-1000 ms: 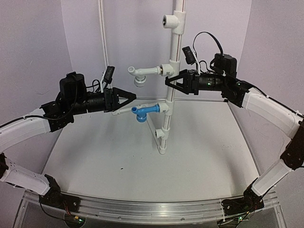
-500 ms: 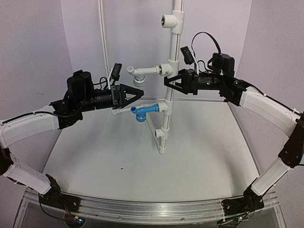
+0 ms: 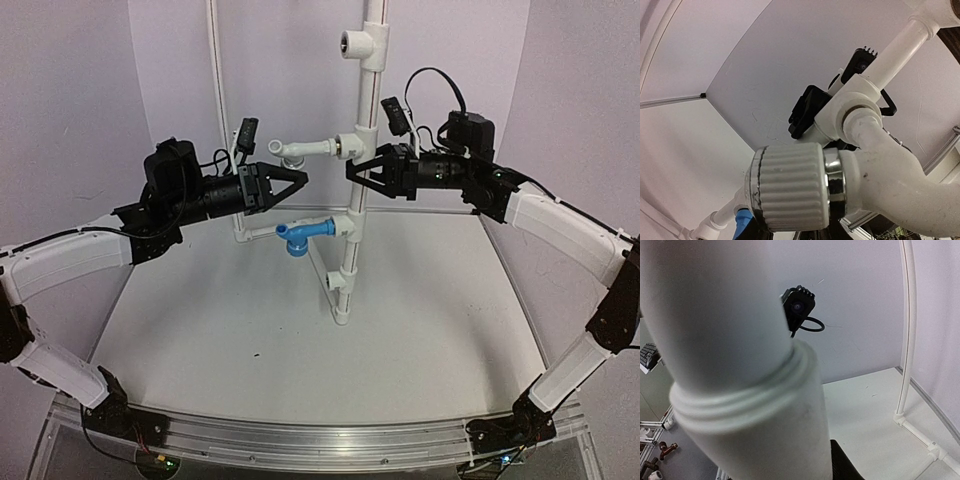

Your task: Install the water faucets

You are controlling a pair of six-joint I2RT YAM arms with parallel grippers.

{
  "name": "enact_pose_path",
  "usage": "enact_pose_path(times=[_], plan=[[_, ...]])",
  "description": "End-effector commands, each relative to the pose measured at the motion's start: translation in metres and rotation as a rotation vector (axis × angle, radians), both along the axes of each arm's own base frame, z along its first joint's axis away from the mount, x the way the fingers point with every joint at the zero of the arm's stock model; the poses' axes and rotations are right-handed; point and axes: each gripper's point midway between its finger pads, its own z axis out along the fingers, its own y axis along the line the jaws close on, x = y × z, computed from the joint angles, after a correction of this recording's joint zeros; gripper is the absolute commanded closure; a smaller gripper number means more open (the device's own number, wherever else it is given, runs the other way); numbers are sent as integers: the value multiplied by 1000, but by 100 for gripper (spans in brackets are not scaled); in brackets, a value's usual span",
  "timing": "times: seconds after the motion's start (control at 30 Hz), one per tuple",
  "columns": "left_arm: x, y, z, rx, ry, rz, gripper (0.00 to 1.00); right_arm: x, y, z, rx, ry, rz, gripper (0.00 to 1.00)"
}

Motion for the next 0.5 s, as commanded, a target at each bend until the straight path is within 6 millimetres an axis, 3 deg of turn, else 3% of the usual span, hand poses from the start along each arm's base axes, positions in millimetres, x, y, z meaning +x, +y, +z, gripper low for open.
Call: enact_pose_path(times=[0.0,0.47], plan=[[8,6,38,-87,-88,58,74,-5,4,-22,-43,165,29,100],[22,25,55,-127,-261,98,75,-18,-2,-28,-53,183,40,100]])
